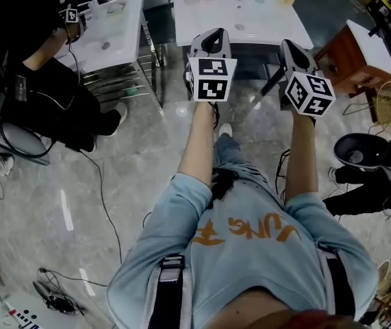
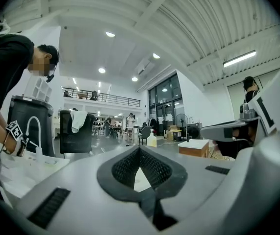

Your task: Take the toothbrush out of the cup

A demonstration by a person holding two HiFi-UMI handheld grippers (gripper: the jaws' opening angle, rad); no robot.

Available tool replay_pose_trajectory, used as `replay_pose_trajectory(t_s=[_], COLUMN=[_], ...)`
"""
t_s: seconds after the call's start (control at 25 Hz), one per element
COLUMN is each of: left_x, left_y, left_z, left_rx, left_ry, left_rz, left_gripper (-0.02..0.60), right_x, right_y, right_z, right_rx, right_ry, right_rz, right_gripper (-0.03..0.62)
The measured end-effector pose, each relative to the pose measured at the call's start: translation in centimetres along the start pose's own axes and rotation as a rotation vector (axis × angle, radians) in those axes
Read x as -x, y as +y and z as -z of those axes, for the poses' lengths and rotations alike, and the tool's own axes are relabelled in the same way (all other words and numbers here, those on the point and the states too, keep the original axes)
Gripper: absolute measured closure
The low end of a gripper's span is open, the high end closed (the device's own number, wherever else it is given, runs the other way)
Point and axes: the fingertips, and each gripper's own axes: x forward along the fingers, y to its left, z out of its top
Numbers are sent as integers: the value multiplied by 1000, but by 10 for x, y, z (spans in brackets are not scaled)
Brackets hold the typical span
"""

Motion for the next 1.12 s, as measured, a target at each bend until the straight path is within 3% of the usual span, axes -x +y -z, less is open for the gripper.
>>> replay_pose_trajectory(t_s=[0.24, 0.6, 1.12], left_x=[-63, -162, -307], left_y=[-5, 3, -17], left_z=[33, 107, 101], left_rx=[56, 122, 41], left_ry=[49, 191, 267], left_rz=[9, 8, 87], left_gripper=[574, 574, 574], right_x=[-52, -128, -221], right_y=[-46, -108, -220], right_z=[29, 94, 109], right_rx=[9, -79, -218], right_ry=[79, 179, 146], right_rz=[18, 35, 93], right_gripper=[565, 565, 565])
